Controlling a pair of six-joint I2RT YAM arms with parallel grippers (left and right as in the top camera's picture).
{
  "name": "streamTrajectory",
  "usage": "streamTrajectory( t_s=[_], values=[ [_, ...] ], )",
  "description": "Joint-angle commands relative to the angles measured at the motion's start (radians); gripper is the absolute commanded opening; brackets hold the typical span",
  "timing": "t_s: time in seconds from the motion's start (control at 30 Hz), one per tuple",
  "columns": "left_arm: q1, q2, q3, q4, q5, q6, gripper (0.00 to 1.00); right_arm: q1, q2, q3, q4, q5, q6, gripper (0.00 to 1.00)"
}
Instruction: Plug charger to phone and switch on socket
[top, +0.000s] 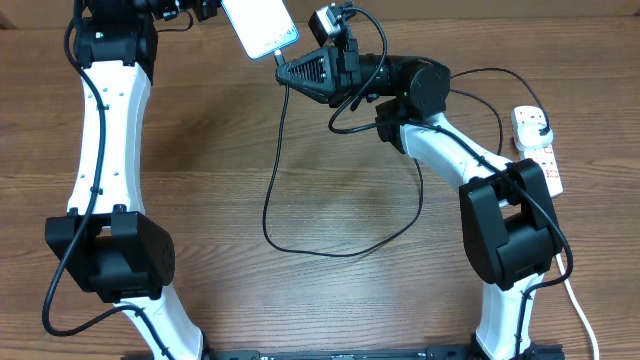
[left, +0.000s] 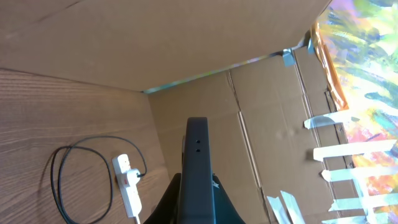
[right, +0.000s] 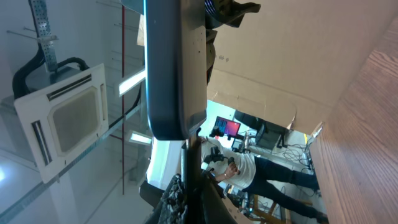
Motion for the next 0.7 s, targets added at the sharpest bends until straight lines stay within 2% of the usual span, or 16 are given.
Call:
streamTrajectory(
  t_s=[0.0,0.67],
  values=[
    [-0.026,-0.024,0.016,0.007,0.051,-0.008,0.04,0.003,-0.003,0.009,-0.002,0.066,0.139,0.04],
    [-0.026,-0.024,0.016,0.008,0.08,-0.007,0.04,0.003,-0.003,0.009,-0.039,0.066,0.139,0.04]
  ],
)
